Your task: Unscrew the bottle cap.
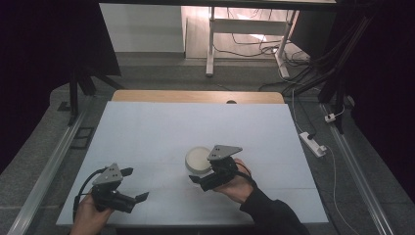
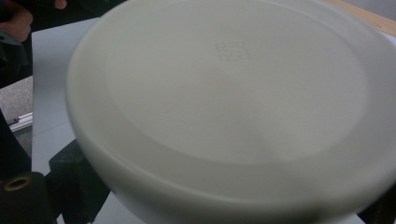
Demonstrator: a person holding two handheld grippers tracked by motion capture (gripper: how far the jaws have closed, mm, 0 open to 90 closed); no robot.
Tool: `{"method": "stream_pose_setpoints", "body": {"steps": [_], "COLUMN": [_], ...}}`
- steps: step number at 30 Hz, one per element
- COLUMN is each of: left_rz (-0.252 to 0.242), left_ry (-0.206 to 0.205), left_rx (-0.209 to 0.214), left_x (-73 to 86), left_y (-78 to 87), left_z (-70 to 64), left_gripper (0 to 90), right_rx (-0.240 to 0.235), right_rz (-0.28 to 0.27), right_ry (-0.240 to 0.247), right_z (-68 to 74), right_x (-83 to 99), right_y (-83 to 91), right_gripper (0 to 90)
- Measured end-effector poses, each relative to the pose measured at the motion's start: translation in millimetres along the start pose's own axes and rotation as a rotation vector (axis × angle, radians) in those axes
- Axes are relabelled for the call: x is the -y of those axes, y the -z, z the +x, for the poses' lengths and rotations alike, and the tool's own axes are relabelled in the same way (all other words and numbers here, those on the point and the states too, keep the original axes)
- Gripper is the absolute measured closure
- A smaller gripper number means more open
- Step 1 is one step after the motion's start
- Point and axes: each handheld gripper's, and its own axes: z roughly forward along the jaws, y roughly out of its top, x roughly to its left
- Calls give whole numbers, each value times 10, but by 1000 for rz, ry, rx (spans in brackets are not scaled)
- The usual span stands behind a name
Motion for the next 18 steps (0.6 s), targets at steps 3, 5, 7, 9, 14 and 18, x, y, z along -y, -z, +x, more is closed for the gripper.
{"method": "stream_pose_setpoints", "body": {"steps": [3, 5, 7, 9, 14, 18], "left_rz": [-6, 8, 12, 8, 7, 0], "left_ry": [-17, -22, -24, -33, -95, -121], "left_rx": [6, 10, 18, 36, 63, 87], "left_x": [-108, -180, -224, -279, -470, -609], "left_y": [-46, -67, -82, -108, -234, -314], "left_z": [-9, -12, -9, -6, -23, -13], "left_gripper": [0, 0, 0, 0, 0, 0], "right_rx": [-3, -5, -5, -8, -13, -18], "right_rz": [-2, -3, -3, -2, -3, -3], "right_ry": [0, -1, 0, 1, 6, 13], "right_z": [-5, -6, -5, -2, 0, 5], "right_x": [0, 1, 1, 1, 1, -1], "right_y": [1, -2, -3, -6, -7, -4], "right_gripper": [66, 66, 66, 66, 66, 66]}}
